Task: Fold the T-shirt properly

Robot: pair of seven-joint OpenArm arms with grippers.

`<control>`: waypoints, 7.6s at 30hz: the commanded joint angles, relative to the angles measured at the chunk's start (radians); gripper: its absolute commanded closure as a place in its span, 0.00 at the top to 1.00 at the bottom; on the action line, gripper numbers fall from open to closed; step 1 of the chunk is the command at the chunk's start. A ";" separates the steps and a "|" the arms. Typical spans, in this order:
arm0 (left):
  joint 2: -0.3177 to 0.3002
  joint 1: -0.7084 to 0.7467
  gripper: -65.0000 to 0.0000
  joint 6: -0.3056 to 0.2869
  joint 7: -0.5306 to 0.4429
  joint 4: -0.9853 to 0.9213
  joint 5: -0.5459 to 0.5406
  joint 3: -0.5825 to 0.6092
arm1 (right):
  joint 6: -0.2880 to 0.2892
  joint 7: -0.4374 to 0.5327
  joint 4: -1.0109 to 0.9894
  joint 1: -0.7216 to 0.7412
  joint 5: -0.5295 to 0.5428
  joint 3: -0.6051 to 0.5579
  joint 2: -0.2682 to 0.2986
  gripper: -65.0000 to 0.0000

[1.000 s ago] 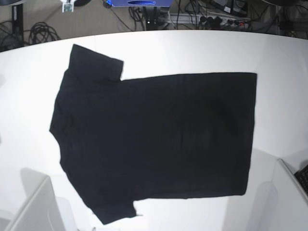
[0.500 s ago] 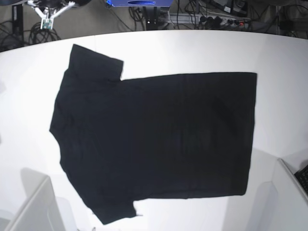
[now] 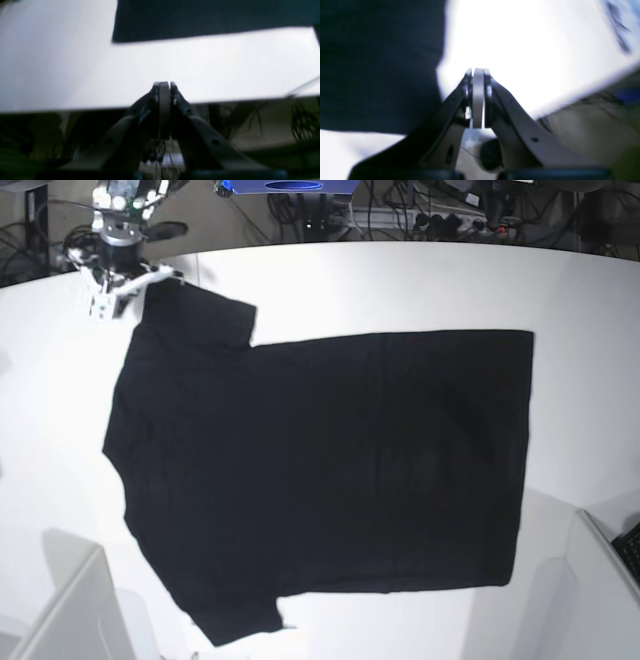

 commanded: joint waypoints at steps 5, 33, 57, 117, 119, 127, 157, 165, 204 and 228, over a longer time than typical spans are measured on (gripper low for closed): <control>-0.031 -0.049 0.00 0.006 -0.021 0.013 -0.050 -0.002 | 0.048 -0.150 0.024 0.068 0.284 0.072 0.010 0.00; -0.116 -0.175 0.76 0.001 0.130 -0.012 -0.378 -0.016 | 0.094 -0.459 -0.211 0.266 0.703 0.279 0.136 0.57; -0.077 -0.410 0.76 -0.118 0.461 -0.076 -0.530 -0.205 | 0.094 -0.463 -0.263 0.209 0.703 0.136 0.143 0.45; -0.016 -0.818 0.00 -0.120 1.035 -0.259 -0.521 -0.326 | 0.094 -0.463 -0.344 0.227 0.703 0.147 0.183 0.00; -0.017 -0.793 0.00 -0.120 1.035 -0.228 -0.521 -0.328 | 0.094 -0.461 -0.332 0.206 0.703 0.147 0.183 0.00; -0.017 -0.720 0.00 -0.120 1.034 -0.193 -0.520 -0.328 | 0.094 -0.459 -0.209 0.100 0.706 0.144 0.174 0.00; -0.039 -0.578 0.00 -0.115 1.034 -0.010 -0.520 -0.317 | 0.094 -0.466 0.039 0.023 0.709 0.138 0.137 0.00; -0.039 -0.641 0.00 -0.114 1.084 -0.015 -0.520 -0.321 | 0.094 -0.467 0.039 0.101 0.709 0.138 0.139 0.00; -0.042 -0.844 0.00 -0.028 1.185 -0.067 -0.520 -0.321 | 0.090 -0.693 -0.070 0.491 0.701 0.136 0.145 0.00; -0.054 -0.944 0.00 0.078 1.187 -0.156 -0.520 -0.315 | 0.088 -0.684 -0.301 0.680 0.700 0.136 0.183 0.00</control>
